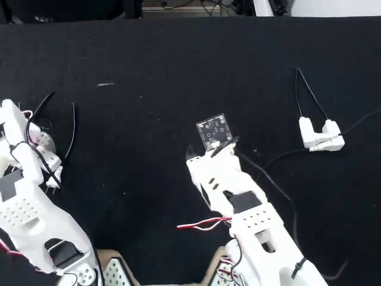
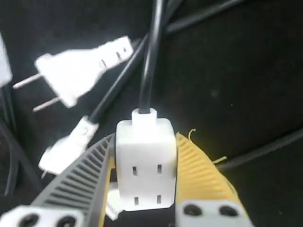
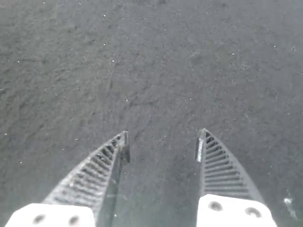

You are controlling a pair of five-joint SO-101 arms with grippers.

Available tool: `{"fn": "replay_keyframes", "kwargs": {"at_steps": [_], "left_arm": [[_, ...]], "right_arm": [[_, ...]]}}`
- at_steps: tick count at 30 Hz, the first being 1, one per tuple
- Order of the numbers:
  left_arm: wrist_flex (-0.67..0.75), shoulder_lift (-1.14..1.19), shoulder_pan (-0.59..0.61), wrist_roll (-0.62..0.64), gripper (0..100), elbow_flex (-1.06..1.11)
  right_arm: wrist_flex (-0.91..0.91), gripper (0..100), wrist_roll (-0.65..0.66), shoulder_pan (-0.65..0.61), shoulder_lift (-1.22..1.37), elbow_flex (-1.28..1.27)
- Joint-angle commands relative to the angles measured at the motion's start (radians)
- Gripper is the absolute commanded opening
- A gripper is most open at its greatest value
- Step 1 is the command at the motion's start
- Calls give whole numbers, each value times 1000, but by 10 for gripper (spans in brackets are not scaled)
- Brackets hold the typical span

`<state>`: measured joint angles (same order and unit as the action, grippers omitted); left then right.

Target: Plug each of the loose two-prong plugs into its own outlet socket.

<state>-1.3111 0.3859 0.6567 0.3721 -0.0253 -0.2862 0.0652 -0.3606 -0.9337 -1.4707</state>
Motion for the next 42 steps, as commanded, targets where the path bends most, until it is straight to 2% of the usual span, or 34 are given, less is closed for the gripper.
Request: {"fn": "replay_keyframes", "kwargs": {"at_steps": [1,6,9,12,22,27,31,36,42], "left_arm": [[-137,-15,4,-3,32,-182],[-381,-15,2,-5,30,-438],[-451,-11,-21,-5,30,-510],[-451,-17,-64,-20,30,-469],[-450,-106,-288,-364,30,-214],[-448,-307,-403,-382,30,-97],[-442,-463,-526,-387,30,47],[-273,-554,-667,-379,34,269],[43,-566,-757,-379,45,486]], "right_arm": [[23,219,3,-9,-28,7],[23,219,3,-9,-28,7],[23,219,3,-9,-28,7],[23,219,3,-9,-28,7],[23,219,3,-3,-33,7],[58,219,3,3,-30,1],[61,219,-5,61,-33,1],[63,219,-6,84,-33,4],[63,219,-6,84,-33,4]]}}
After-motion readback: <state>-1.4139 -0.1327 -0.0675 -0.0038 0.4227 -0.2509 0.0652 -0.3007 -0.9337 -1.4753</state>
